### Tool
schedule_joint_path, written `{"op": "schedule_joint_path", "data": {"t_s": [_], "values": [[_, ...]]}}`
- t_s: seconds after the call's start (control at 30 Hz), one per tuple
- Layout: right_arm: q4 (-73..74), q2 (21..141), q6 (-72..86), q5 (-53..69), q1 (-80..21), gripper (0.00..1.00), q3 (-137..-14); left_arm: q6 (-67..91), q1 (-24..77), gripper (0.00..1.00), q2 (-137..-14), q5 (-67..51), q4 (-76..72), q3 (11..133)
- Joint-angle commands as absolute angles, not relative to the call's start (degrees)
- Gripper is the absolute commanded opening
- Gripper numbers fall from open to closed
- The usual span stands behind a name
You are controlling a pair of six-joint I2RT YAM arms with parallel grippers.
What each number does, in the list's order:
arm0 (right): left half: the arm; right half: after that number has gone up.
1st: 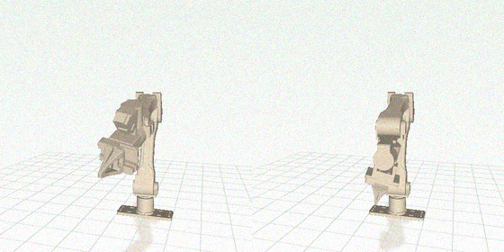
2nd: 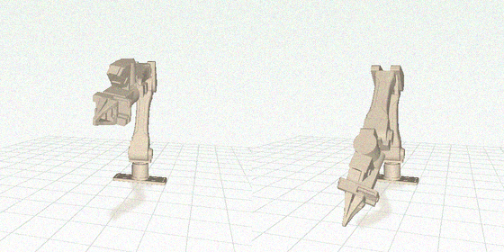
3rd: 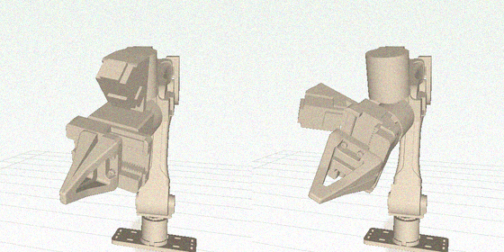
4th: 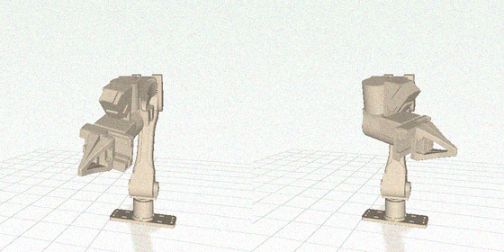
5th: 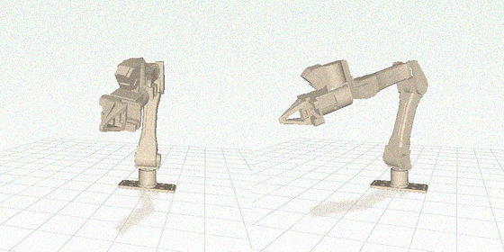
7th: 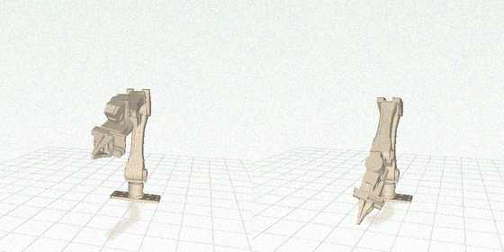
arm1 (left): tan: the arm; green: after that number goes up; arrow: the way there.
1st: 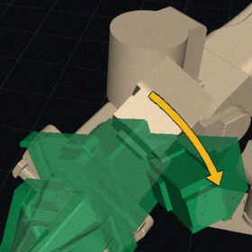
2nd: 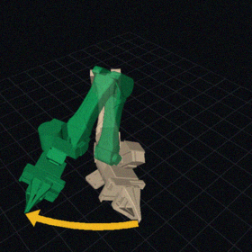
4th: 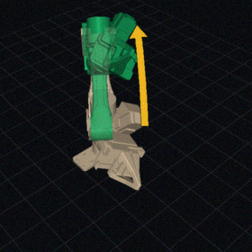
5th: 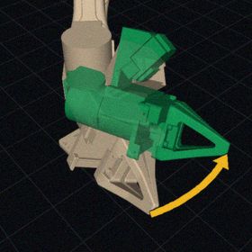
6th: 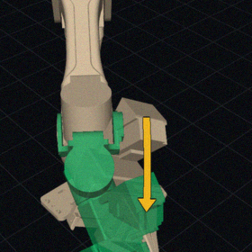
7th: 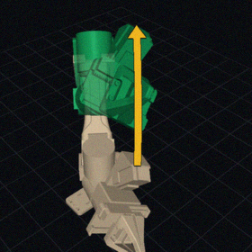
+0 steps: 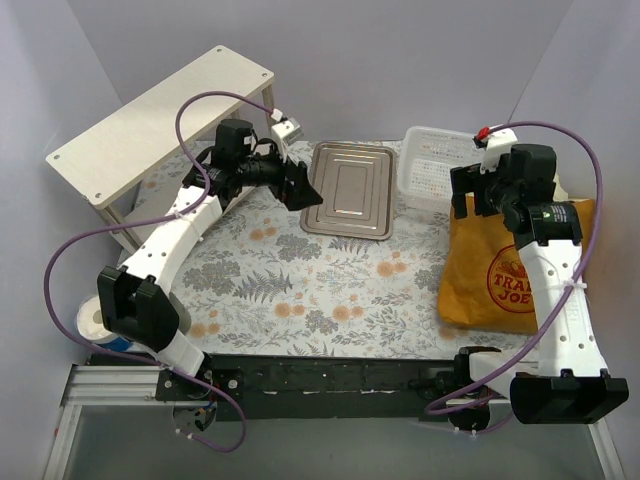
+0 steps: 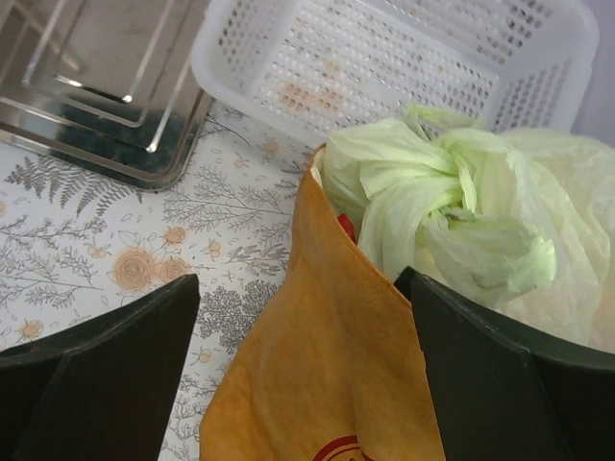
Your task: Untie the knot of the grocery bags and take out the mixed food
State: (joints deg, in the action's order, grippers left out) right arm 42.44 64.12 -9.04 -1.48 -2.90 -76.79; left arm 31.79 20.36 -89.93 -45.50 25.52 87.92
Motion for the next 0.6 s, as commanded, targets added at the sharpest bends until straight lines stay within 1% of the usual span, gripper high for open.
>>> {"op": "schedule_joint_path", "data": {"t_s": [0.0,0.03,0.07,0.1,0.13,0.17,0.2,0.23,0.27,0.33,0.43,0.5,0.57], "values": [[43.59,64.85,-21.25,10.8,-2.81,0.97,-86.56,27.24,21.18,0.98,-88.42,-47.81,33.39,87.62],[43.85,65.65,-21.7,11.77,-2.81,0.97,-88.23,27.59,21.27,0.98,-88.5,-47.2,33.66,87.97],[45.95,66.96,-21.45,11.95,-2.81,0.97,-93.64,27.95,21.53,0.98,-88.85,-46.76,34.79,88.59],[47.53,70.8,-20.75,11.95,-2.81,0.96,-96.56,28.47,21.71,0.98,-88.86,-45.45,34.98,89.55],[49.2,72.93,-19.87,11.17,-2.81,0.95,-100.07,30.83,22.06,0.98,-88.68,-40.74,35.07,89.56],[52.09,75.12,-19.69,10.38,-2.81,0.92,-102.98,31.46,22.23,0.98,-88.16,-39.04,35.16,89.13],[52.38,78.28,-19.51,9.15,-2.81,0.92,-107.1,31.46,22.24,0.98,-87.81,-38.15,35.68,88.16],[52.12,79.18,-20.12,6.27,-2.73,0.92,-108.01,29.81,22.24,0.98,-87.11,-37.27,36.12,87.2],[51.42,79.71,-20.74,4.85,-2.72,0.92,-108.28,29.53,22.5,0.98,-86.4,-33.0,35.95,86.14],[48.7,80.42,-21.7,0.91,-2.72,0.93,-107.76,28.31,22.5,0.98,-84.56,-30.42,36.12,83.6],[48.77,81.91,-22.85,-2.0,-2.72,0.96,-107.49,25.49,22.5,0.98,-84.11,-26.82,38.4,81.66],[49.57,84.01,-24.51,-4.91,-2.64,0.97,-107.05,25.66,22.59,0.98,-84.2,-23.58,39.11,80.6],[51.32,85.86,-28.45,-4.75,-1.68,0.97,-105.73,26.45,22.59,0.98,-84.2,-23.12,38.94,80.07]]}}
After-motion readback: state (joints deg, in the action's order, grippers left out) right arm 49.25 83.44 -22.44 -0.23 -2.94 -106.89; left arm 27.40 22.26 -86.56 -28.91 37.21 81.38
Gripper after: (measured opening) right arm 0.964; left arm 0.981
